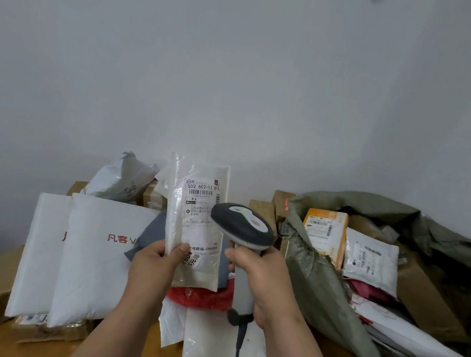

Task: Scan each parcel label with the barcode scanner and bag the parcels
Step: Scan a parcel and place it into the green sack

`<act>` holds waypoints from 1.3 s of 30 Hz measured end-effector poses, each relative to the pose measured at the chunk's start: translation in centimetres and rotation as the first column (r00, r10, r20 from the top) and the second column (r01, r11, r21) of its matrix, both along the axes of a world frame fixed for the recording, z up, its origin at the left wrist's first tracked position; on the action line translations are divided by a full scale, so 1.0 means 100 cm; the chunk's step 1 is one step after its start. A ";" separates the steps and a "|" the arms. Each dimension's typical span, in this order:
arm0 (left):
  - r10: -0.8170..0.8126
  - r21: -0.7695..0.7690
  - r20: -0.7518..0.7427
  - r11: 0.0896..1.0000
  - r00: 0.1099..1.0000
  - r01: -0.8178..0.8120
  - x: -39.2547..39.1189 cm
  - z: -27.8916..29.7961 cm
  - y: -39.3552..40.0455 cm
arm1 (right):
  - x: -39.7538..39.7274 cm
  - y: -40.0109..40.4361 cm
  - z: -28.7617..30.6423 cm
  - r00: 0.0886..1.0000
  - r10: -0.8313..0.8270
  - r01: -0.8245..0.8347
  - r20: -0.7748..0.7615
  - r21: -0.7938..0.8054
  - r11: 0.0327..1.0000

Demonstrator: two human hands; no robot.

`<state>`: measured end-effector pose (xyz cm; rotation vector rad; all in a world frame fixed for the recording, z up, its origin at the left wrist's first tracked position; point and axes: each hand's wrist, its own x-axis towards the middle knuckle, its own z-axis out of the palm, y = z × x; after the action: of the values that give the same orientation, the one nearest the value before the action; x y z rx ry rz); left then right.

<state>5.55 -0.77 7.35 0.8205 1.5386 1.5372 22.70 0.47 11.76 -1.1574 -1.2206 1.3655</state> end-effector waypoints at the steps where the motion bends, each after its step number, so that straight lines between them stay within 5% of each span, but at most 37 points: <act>1: -0.011 0.000 -0.002 1.000 1.000 0.011 0.007 0.001 0.003 | 0.006 0.000 -0.002 0.999 -0.040 0.040 -0.013 -0.018 0.999; 14: -0.300 0.016 -0.133 0.952 0.945 0.304 0.180 0.032 0.065 | 0.176 0.030 -0.017 0.936 -0.338 0.333 -0.096 -0.062 0.941; 18: -0.353 -0.063 -0.389 0.932 0.851 0.358 0.264 0.032 0.096 | 0.254 0.050 -0.022 0.896 -0.434 0.427 -0.098 -0.081 0.901; 24: -0.441 -0.169 -0.720 0.860 0.536 0.482 0.350 0.029 0.144 | 0.349 0.071 -0.024 0.779 -0.623 0.620 -0.070 -0.067 0.782; 28: -0.504 -0.395 -0.859 0.763 0.088 0.512 0.379 0.017 0.171 | 0.390 0.079 -0.023 0.625 -0.771 0.778 -0.123 0.006 0.629; 32: -0.555 -0.577 -0.811 0.711 -0.183 0.402 0.396 -0.004 0.175 | 0.405 0.089 -0.025 0.707 -0.704 0.699 -0.063 -0.082 0.710; 34: -0.522 -0.541 -0.839 0.761 -0.157 0.358 0.392 -0.011 0.173 | 0.399 0.092 -0.028 0.784 -0.621 0.614 -0.026 -0.125 0.780; 39: -0.448 -0.392 -0.884 0.863 0.129 0.318 0.370 -0.007 0.164 | 0.370 0.095 -0.032 0.876 -0.481 0.480 0.029 -0.132 0.867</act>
<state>42.50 15.67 6.60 2.2045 1.9106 0.3649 59.68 9.96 8.57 -1.4384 -0.7653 1.0758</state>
